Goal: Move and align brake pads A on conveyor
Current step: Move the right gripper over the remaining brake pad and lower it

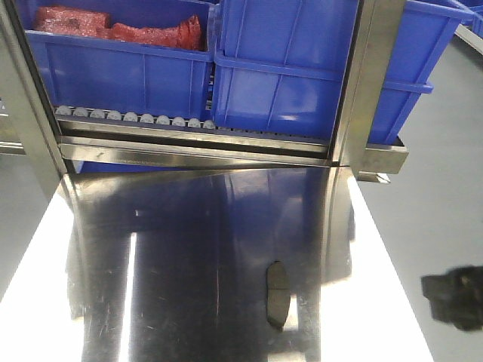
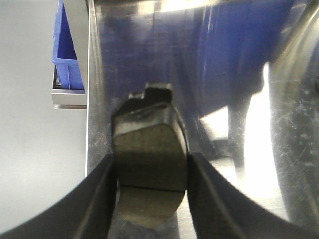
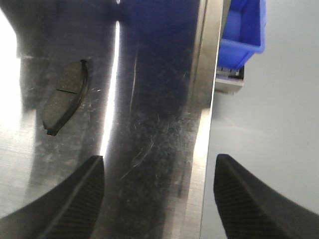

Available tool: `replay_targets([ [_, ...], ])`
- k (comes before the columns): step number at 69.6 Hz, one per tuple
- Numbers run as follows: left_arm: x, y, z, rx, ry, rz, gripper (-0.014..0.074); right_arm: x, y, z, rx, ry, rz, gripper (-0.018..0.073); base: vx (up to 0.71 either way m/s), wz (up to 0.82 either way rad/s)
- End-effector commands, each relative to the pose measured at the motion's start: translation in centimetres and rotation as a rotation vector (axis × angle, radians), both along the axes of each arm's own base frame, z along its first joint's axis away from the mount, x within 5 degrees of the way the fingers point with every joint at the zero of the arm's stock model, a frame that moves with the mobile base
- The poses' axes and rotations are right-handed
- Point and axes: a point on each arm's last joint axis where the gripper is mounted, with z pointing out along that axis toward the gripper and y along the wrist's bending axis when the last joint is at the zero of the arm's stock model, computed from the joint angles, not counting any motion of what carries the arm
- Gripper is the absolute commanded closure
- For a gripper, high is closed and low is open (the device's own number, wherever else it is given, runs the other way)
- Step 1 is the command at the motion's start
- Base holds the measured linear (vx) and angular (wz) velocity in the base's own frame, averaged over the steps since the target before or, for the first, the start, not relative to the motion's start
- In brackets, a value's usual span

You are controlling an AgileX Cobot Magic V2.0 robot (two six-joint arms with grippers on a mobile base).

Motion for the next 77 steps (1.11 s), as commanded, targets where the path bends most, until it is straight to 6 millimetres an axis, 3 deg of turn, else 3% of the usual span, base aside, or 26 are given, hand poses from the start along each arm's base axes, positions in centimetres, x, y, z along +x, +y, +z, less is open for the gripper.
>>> replay_targets([
  [1, 0.5, -0.2, 1.2, -0.011, -0.088, -0.017, 0.0603, 3.2, 0.7, 1.0, 0.019, 0.030, -0.021, 0.0110, 0.00, 0.00],
  [13, 0.5, -0.2, 1.2, -0.011, -0.088, -0.017, 0.0603, 7.6, 1.9, 0.5, 0.010, 0.206, -0.050, 0.0110, 0.00, 0.00],
  [30, 0.5, -0.2, 1.2, -0.011, -0.089, -0.017, 0.0603, 12.1, 6.7, 0.7, 0.021, 0.285, -0.044, 0.0110, 0.00, 0.00],
  [59, 0.5, -0.2, 1.2, -0.011, -0.089, -0.017, 0.0603, 15.8, 15.7, -3.3, -0.069, 0.462, 0.009, 0.0110, 0.00, 0.00],
  [69, 0.5, -0.2, 1.2, -0.011, -0.089, -0.017, 0.0603, 16.7, 17.8, -4.7, -0.103, 0.507, 0.008, 0.0110, 0.00, 0.00],
  [77, 0.5, -0.2, 1.2, -0.011, -0.089, -0.017, 0.0603, 17.1, 18.2, -5.8, -0.146, 0.534, -0.011, 0.0110, 0.00, 0.00],
])
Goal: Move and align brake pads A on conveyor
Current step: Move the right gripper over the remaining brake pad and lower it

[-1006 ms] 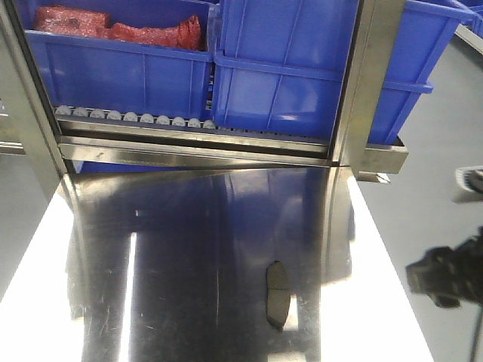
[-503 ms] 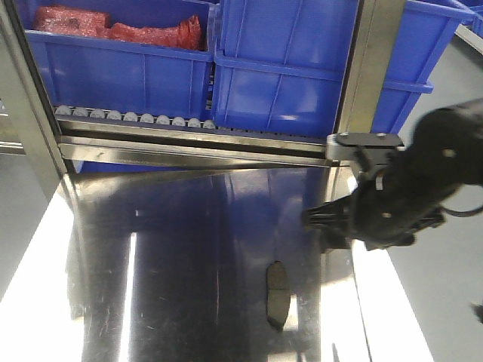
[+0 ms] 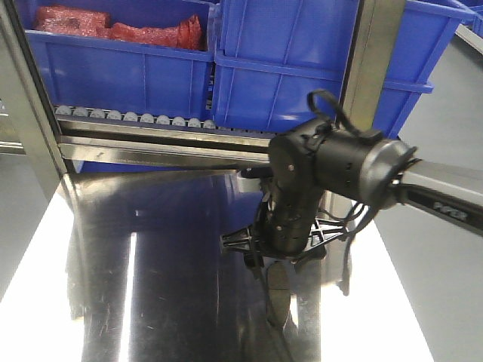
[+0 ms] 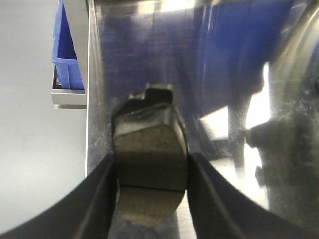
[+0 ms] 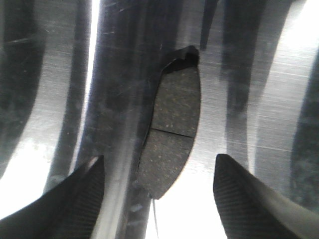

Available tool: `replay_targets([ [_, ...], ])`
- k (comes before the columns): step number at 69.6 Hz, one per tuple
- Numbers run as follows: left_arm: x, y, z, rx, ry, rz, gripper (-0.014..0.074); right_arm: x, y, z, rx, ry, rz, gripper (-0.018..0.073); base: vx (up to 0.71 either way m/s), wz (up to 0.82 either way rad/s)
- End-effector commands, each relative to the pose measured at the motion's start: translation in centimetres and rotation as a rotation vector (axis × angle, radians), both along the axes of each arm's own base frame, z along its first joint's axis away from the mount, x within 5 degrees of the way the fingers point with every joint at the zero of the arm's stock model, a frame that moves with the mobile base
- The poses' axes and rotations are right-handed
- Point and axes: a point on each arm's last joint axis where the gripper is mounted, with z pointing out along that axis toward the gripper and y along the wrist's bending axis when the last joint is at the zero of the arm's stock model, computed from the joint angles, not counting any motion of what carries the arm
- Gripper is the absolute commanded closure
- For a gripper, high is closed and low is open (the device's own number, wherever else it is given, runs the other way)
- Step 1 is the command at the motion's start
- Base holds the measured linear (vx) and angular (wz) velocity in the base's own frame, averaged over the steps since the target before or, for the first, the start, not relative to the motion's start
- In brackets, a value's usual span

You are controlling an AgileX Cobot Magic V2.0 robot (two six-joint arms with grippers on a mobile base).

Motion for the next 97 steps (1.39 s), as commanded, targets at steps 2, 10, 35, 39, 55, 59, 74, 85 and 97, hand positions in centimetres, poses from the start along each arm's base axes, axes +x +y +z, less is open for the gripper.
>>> replay_targets([
  [2, 0.5, -0.2, 1.2, -0.011, -0.089, -0.017, 0.0603, 0.4, -0.1, 1.7, -0.016, -0.048, -0.010, 0.0110, 0.00, 0.00],
  [10, 0.5, -0.2, 1.2, -0.011, -0.089, -0.017, 0.0603, 0.5, -0.4, 0.9, -0.065, -0.021, -0.010, 0.0110, 0.00, 0.00],
  [35, 0.5, -0.2, 1.2, -0.011, -0.089, -0.017, 0.0603, 1.2, -0.3, -0.4, -0.052, -0.023, -0.077, 0.0110, 0.00, 0.00],
  [39, 0.5, -0.2, 1.2, -0.011, -0.089, -0.017, 0.0603, 1.3, -0.4, -0.6, -0.050, -0.021, -0.100, 0.0110, 0.00, 0.00],
  [55, 0.5, -0.2, 1.2, -0.011, -0.089, -0.017, 0.0603, 1.7, -0.3, -1.2, -0.035, -0.031, -0.135, 0.0110, 0.00, 0.00],
  [59, 0.5, -0.2, 1.2, -0.011, -0.089, -0.017, 0.0603, 1.8, -0.2, -1.3, -0.031, -0.036, -0.136, 0.0110, 0.00, 0.00],
  [74, 0.5, -0.2, 1.2, -0.011, -0.089, -0.017, 0.0603, 2.0, -0.1, -1.9, -0.042, -0.035, -0.134, 0.0110, 0.00, 0.00],
  [85, 0.5, -0.2, 1.2, -0.011, -0.089, -0.017, 0.0603, 2.2, -0.1, -2.4, -0.046, -0.029, -0.133, 0.0110, 0.00, 0.00],
  [97, 0.5, -0.2, 1.2, -0.011, -0.089, -0.017, 0.0603, 2.3, 0.0, -2.8, -0.048, -0.027, -0.132, 0.0110, 0.00, 0.00],
])
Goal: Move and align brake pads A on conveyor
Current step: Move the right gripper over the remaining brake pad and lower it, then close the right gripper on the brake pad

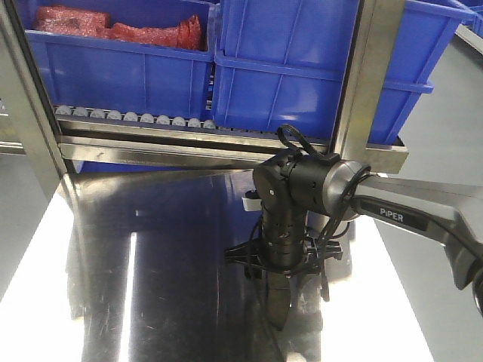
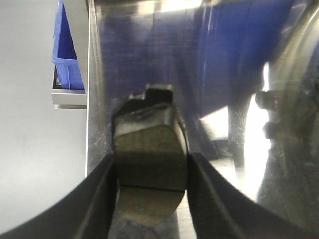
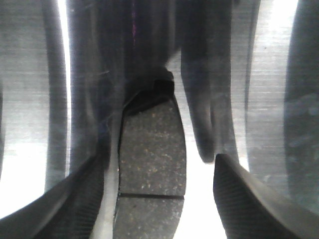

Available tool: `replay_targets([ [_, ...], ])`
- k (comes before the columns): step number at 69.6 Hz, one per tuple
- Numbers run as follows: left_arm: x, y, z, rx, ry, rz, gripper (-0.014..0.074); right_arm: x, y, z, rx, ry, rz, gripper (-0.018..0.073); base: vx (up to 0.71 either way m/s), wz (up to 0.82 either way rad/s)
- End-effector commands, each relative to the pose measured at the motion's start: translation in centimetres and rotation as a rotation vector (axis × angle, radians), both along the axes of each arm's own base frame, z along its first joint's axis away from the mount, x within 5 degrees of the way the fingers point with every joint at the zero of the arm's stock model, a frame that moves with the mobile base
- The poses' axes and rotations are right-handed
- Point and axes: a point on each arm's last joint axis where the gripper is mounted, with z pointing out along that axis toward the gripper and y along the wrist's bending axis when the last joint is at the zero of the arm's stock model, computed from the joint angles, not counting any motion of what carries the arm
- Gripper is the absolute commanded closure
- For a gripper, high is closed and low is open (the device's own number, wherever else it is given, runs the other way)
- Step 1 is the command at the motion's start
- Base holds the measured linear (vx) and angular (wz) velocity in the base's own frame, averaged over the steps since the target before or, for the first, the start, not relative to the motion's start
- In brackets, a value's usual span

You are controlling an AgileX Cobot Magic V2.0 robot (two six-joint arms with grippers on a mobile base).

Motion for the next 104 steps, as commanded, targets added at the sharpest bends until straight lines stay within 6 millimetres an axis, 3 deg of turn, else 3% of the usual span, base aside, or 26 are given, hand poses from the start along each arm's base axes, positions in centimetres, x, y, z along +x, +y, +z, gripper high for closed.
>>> replay_targets([
  [1, 0.5, -0.2, 1.2, -0.011, -0.089, -0.017, 0.0603, 0.4, -0.2, 2.6, 0.036, -0.078, 0.001, 0.0110, 0.00, 0.00],
  [41, 0.5, -0.2, 1.2, -0.011, -0.089, -0.017, 0.0603, 0.7, -0.1, 1.9, 0.028, -0.080, 0.007, 0.0143, 0.00, 0.00],
  [48, 0.5, -0.2, 1.2, -0.011, -0.089, -0.017, 0.0603, 0.7, -0.1, 1.9, 0.026, -0.079, 0.018, 0.0256, 0.00, 0.00],
  [57, 0.5, -0.2, 1.2, -0.011, -0.089, -0.017, 0.0603, 0.6, -0.1, 2.1, 0.029, -0.076, 0.067, 0.0580, 0.00, 0.00],
  [84, 0.5, -0.2, 1.2, -0.011, -0.089, -0.017, 0.0603, 0.1, -0.4, 4.8, 0.036, -0.131, 0.124, 0.0571, 0.00, 0.00],
  [104, 0.5, -0.2, 1.2, -0.011, -0.089, -0.017, 0.0603, -1.7, 0.3, 8.4, 0.070, -0.208, 0.229, 0.0571, 0.00, 0.00],
])
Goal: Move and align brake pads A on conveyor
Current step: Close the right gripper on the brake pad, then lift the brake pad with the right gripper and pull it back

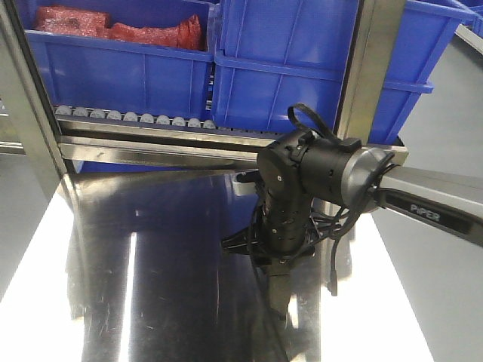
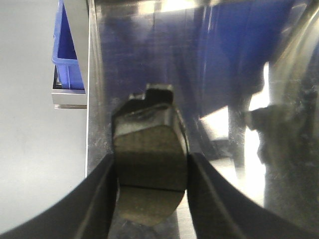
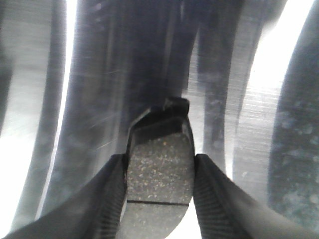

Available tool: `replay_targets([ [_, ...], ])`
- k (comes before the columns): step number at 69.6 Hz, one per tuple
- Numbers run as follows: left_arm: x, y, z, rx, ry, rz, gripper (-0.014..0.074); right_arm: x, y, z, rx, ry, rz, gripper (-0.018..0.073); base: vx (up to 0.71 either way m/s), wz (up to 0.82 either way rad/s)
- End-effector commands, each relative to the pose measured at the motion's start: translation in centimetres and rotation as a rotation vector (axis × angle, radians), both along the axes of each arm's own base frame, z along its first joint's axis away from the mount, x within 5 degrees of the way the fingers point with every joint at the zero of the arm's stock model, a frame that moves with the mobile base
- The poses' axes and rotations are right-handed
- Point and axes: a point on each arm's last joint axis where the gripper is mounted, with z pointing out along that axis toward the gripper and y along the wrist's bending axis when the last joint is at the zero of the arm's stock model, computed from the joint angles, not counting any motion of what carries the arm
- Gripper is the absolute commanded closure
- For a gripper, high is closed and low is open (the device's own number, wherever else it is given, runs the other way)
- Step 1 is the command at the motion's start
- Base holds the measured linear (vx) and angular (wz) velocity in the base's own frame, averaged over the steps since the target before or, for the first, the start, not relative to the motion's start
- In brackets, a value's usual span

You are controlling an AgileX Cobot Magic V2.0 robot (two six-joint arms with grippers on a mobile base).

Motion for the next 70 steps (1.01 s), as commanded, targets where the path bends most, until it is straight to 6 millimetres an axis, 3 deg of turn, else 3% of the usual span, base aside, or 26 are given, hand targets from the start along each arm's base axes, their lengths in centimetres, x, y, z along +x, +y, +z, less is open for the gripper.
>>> replay_targets([
  [1, 0.5, -0.2, 1.2, -0.011, -0.089, -0.017, 0.0603, -0.8, 0.0, 4.5, 0.047, -0.115, 0.064, 0.0571, 0.00, 0.00],
  [47, 0.5, -0.2, 1.2, -0.011, -0.089, -0.017, 0.0603, -6.5, 1.4, 12.4, 0.112, -0.331, 0.243, 0.0570, 0.00, 0.00],
  [70, 0.5, -0.2, 1.2, -0.011, -0.089, -0.017, 0.0603, -8.9, -0.5, 16.4, 0.149, -0.462, 0.257, 0.0570, 0.00, 0.00],
])
